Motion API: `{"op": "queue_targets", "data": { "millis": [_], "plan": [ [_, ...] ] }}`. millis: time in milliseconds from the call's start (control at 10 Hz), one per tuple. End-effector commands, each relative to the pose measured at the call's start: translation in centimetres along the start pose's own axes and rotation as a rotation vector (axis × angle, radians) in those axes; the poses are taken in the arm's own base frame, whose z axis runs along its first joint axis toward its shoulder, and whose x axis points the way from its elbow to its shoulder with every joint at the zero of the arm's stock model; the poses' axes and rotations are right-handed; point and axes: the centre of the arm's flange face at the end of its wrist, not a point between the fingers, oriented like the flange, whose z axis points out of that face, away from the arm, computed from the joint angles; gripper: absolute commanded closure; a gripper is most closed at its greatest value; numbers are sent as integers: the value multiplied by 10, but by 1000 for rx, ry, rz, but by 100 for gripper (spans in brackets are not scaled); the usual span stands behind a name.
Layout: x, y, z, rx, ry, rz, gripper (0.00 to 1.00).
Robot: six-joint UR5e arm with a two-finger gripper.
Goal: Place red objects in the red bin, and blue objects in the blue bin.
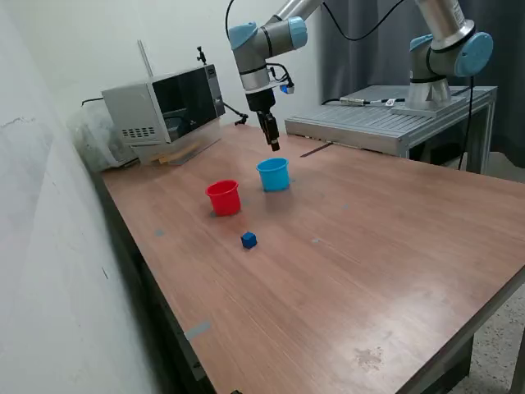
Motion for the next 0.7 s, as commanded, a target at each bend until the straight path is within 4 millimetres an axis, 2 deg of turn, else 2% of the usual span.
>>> {"op": "queue_targets", "data": {
  "millis": [0,100,200,400,600],
  "plan": [
    [2,0,0,1,0,-6,0],
    [3,1,-2,-2,1,-8,0],
    [5,7,-12,-25,7,-12,0],
    [63,9,-42,-88,8,-168,0],
    [114,5,-75,-143,17,-240,0]
  ]
}}
